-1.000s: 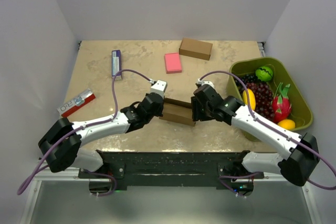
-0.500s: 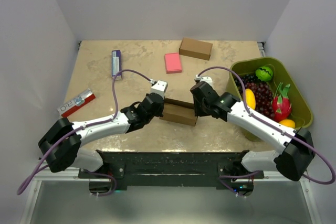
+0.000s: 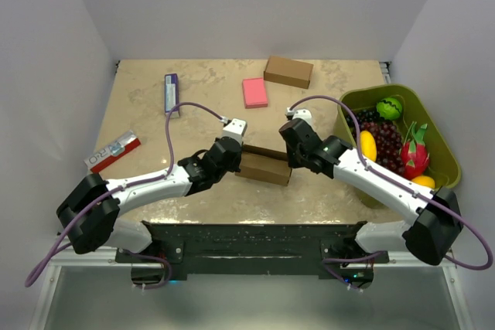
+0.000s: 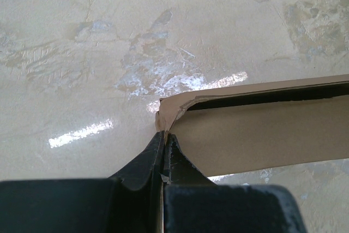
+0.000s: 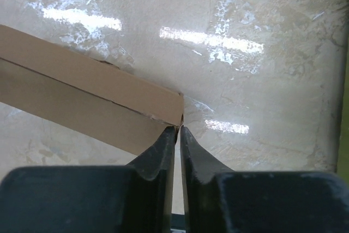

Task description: Fold the paper box

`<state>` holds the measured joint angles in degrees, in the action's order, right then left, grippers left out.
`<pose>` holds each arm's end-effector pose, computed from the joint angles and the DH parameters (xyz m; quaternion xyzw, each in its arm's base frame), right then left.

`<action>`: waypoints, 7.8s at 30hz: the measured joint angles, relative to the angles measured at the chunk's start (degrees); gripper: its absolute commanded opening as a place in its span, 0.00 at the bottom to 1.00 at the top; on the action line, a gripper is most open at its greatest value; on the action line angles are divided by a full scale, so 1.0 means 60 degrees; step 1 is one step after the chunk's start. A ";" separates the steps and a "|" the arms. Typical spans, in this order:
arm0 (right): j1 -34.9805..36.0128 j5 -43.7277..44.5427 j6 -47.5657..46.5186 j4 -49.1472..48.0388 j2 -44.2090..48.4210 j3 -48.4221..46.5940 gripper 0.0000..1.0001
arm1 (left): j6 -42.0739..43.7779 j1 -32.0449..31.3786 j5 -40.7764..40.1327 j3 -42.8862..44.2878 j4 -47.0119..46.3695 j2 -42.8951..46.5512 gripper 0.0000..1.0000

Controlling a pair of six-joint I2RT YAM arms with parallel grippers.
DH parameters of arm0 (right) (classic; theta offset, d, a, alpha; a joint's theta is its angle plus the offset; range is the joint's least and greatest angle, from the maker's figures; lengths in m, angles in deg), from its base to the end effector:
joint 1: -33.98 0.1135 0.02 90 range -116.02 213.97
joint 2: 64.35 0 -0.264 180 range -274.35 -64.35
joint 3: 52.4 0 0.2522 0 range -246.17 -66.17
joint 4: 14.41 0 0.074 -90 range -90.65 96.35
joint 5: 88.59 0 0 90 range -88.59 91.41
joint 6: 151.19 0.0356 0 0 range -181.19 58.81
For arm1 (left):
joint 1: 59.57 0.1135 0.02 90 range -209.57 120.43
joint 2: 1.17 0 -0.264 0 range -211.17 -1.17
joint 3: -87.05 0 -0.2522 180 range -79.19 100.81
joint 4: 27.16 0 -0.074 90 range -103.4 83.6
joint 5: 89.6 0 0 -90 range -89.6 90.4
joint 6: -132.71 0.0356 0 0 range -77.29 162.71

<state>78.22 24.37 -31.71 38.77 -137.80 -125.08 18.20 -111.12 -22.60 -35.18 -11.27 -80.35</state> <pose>0.1958 0.1713 0.2768 -0.0586 0.9321 0.0305 0.3562 0.1913 -0.2186 0.2160 0.1193 0.8745 -0.1272 0.4527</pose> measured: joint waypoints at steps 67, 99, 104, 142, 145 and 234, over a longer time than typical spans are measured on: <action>0.0084 -0.0750 0.1508 0.0619 0.1745 -0.0069 0.62 | 0.0525 -0.0313 0.0157 0.0036 0.0106 0.0087 0.00; -0.0477 -0.1599 0.2452 -0.0623 0.2805 0.2517 0.68 | 0.0550 -0.0510 0.0146 0.0022 0.0131 0.0109 0.00; -0.0477 -0.1847 0.2976 -0.0448 0.3446 0.2517 0.67 | 0.0550 -0.0568 0.0084 0.0022 0.0142 0.0109 0.00; -0.0477 -0.2557 0.4226 -0.0466 0.4768 0.3803 0.60 | 0.0517 -0.0809 -0.0153 0.0022 0.0160 0.0069 0.00; -0.0477 -0.2758 0.4419 -0.0470 0.4885 0.3803 0.60 | 0.0514 -0.0812 -0.0168 0.0022 0.0157 0.0066 0.00; -0.0441 -0.3089 0.5100 -0.2014 0.5220 0.5213 0.45 | 0.1716 -0.1078 0.2430 -0.1249 0.0539 0.2728 0.99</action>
<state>75.58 5.84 -1.11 26.68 -106.48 -93.80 28.49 -117.59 -8.02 -42.68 -8.04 -63.98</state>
